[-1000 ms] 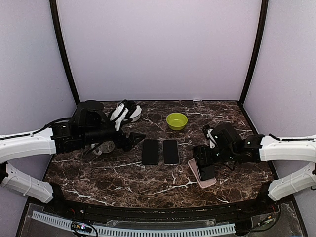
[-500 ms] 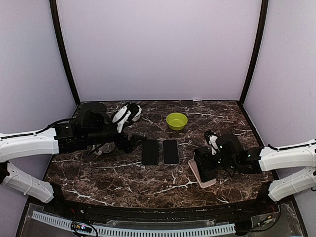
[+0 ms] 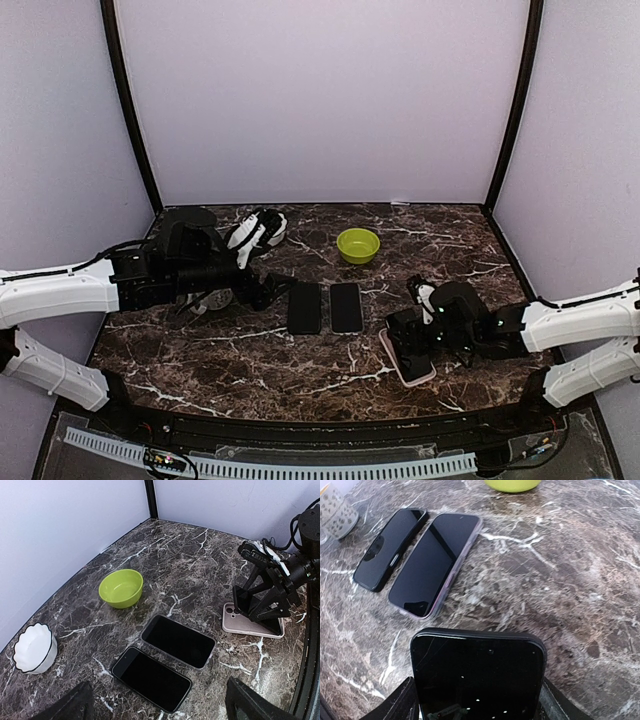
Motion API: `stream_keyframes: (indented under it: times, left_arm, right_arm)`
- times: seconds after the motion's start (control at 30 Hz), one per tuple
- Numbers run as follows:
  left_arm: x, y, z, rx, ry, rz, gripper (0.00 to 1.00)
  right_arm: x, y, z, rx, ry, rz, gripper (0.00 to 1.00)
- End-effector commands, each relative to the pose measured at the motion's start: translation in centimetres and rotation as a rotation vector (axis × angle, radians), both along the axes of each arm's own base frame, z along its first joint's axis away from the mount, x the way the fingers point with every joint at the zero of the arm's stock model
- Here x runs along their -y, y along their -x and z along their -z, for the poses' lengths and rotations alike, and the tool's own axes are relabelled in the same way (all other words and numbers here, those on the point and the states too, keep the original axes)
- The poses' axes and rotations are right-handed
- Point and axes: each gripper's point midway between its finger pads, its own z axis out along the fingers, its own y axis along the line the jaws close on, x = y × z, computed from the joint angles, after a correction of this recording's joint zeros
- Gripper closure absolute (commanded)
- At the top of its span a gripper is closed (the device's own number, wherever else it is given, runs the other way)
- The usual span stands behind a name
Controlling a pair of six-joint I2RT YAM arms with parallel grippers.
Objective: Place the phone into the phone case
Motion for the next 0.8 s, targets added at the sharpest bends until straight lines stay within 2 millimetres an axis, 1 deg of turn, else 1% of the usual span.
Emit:
stream_keyframes:
  times: [0.0, 0.1, 0.2, 0.37, 0.53, 0.57, 0.63, 0.77]
  left_arm:
    - [-0.1, 0.1, 0.1, 0.006, 0.001, 0.010, 0.07]
    - [-0.1, 0.1, 0.0, 0.007, 0.003, 0.010, 0.07]
    - [-0.1, 0.1, 0.0, 0.009, 0.003, 0.011, 0.07]
    - [-0.1, 0.1, -0.1, 0.009, 0.004, 0.010, 0.07]
    - [-0.1, 0.1, -0.2, 0.010, 0.007, 0.010, 0.07]
    - [-0.2, 0.1, -0.2, 0.010, 0.006, 0.010, 0.07]
    - [-0.2, 0.1, -0.2, 0.010, 0.006, 0.010, 0.07]
    - [-0.2, 0.2, -0.3, 0.012, 0.008, 0.010, 0.07]
  right_arm:
    - [-0.4, 0.8, 0.9, -0.009, 0.026, -0.009, 1.00]
    - [-0.5, 1.4, 1.8, -0.030, 0.062, -0.016, 1.00]
    - [0.0, 2.0, 2.5, -0.069, 0.091, 0.030, 1.00]
    - [-0.1, 3.3, 3.0, -0.135, 0.024, 0.070, 1.00]
    - [0.5, 3.5, 4.3, -0.161, 0.038, 0.116, 1.00]
    - [0.4, 3.5, 4.6, -0.175, 0.045, 0.122, 0.96]
    - [0.3, 3.5, 5.1, -0.205, 0.085, 0.136, 0.83]
    - [1.4, 3.5, 6.3, -0.226, 0.195, 0.169, 0.71]
